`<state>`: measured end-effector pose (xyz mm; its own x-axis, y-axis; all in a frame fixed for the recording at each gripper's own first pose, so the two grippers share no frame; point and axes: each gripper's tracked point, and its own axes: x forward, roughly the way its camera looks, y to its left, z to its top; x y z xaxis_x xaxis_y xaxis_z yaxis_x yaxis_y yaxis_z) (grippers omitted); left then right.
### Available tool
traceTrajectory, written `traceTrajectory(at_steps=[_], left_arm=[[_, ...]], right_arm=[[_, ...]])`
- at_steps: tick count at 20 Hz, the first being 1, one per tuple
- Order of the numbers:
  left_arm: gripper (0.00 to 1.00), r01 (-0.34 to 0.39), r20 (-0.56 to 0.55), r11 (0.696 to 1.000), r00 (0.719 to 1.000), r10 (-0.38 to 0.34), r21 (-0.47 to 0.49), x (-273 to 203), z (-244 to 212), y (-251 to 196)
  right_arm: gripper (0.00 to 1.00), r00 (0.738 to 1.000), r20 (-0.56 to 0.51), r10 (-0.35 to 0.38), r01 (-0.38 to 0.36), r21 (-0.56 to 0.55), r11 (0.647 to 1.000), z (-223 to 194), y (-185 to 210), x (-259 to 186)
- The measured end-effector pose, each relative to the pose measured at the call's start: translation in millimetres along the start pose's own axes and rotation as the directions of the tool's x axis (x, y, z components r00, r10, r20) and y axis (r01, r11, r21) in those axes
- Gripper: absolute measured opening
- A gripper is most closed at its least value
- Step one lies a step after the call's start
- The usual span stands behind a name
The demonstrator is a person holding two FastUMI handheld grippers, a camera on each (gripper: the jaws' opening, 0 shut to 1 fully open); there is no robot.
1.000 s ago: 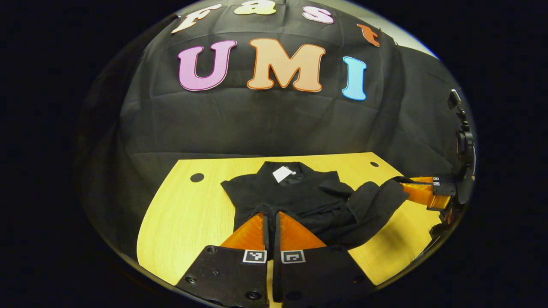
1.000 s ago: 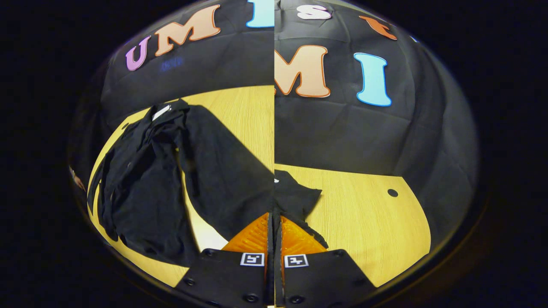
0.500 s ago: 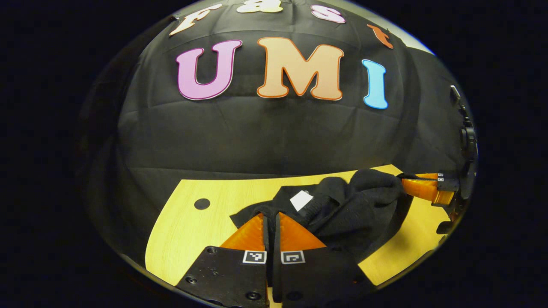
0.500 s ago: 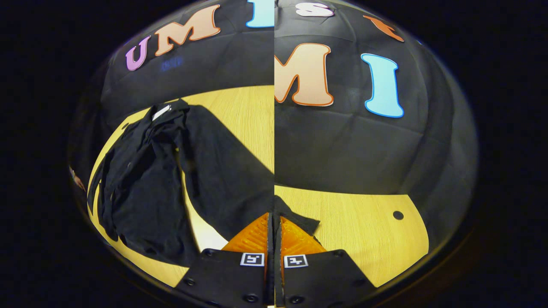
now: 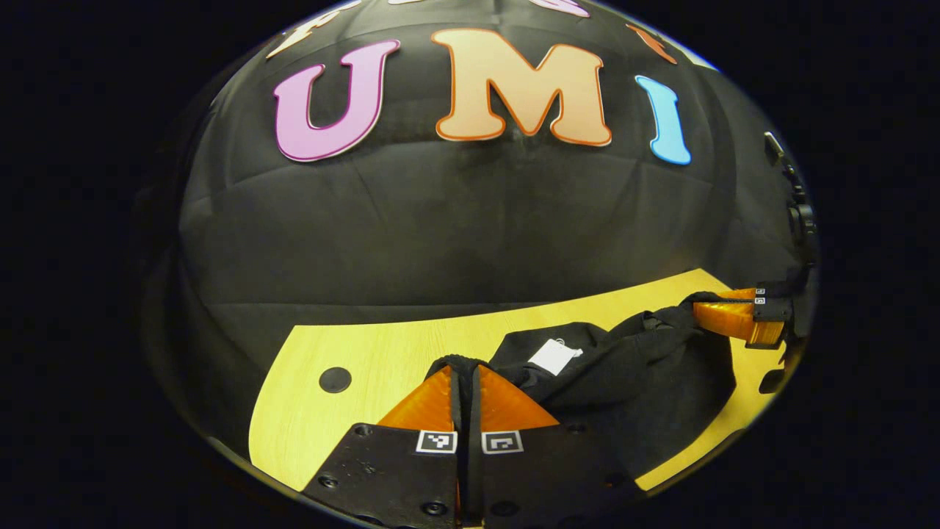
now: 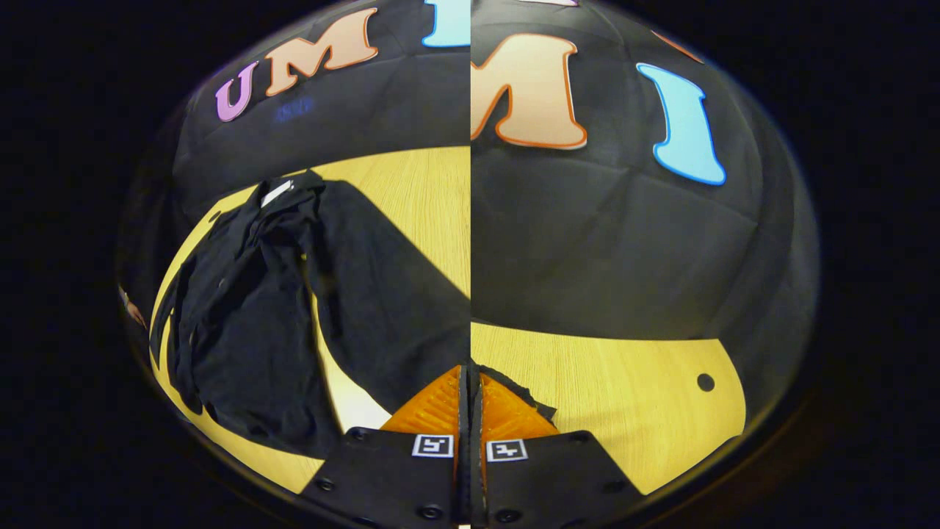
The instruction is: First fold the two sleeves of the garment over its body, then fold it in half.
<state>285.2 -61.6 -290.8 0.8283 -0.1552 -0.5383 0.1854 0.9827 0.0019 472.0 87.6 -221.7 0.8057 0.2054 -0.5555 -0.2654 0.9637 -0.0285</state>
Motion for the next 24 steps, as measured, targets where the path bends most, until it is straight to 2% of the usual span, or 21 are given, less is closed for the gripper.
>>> traceTrajectory(at_steps=[5, 9, 11, 12, 13, 14, 15, 16, 17, 18, 24], left_arm=[[0.00, -0.018, -0.021, 1.000, 1.000, 0.018, 0.002, 25.1, -15.4, 3.4], [0.08, -0.035, -0.020, 0.999, 0.999, 0.036, 0.024, 29.8, -15.4, 6.6], [0.12, -0.034, -0.009, 0.999, 0.999, 0.034, 0.027, 29.0, -10.3, 5.2], [0.17, -0.032, -0.004, 0.999, 0.999, 0.032, 0.028, 29.3, -7.7, 4.9], [0.27, -0.026, 0.003, 0.999, 1.000, 0.026, 0.032, 25.7, -5.1, 3.5], [0.51, -0.037, 0.012, 0.999, 0.999, 0.036, 0.036, 23.9, -1.1, 5.5], [0.76, -0.043, 0.023, 0.998, 0.999, 0.042, 0.035, 20.3, 2.4, 6.4], [1.00, -0.056, 0.038, 0.998, 0.998, 0.055, 0.027, 14.7, 9.5, 7.2], [0.98, -0.056, 0.059, 0.998, 0.997, 0.055, 0.013, 11.3, 14.8, 6.5], [0.99, -0.052, 0.081, 0.999, 0.995, 0.052, -0.008, 3.6, 22.6, 3.8], [0.98, -0.074, 0.209, 0.996, 0.975, 0.081, -0.040, -53.5, 76.6, -2.9]], right_arm=[[0.03, 0.999, -0.048, -0.007, 0.010, 0.052, 0.999, -21.0, -5.4, 32.5], [0.06, 0.997, -0.073, -0.018, 0.024, 0.079, 0.997, -28.6, -6.4, 39.4], [0.12, 0.998, -0.066, -0.018, 0.023, 0.075, 0.997, -25.1, -6.7, 36.4], [0.02, 0.998, -0.065, -0.023, 0.027, 0.070, 0.997, -24.3, -8.1, 33.7], [0.02, 0.998, -0.064, -0.024, 0.029, 0.065, 0.997, -23.8, -8.8, 31.9], [0.41, 0.998, -0.063, -0.022, 0.026, 0.066, 0.998, -21.6, -8.9, 28.3], [0.42, 0.998, -0.059, -0.029, 0.032, 0.066, 0.997, -19.6, -10.8, 24.4], [0.02, 0.998, -0.050, -0.039, 0.042, 0.064, 0.997, -14.6, -13.5, 19.1], [0.02, 0.999, -0.030, -0.044, 0.046, 0.061, 0.997, -9.2, -15.8, 16.6], [0.51, 0.999, -0.009, -0.043, 0.043, 0.059, 0.997, -2.4, -15.3, 8.6], [0.51, 0.996, 0.093, -0.010, 0.008, 0.028, 1.000, 34.6, -9.3, -49.7]])
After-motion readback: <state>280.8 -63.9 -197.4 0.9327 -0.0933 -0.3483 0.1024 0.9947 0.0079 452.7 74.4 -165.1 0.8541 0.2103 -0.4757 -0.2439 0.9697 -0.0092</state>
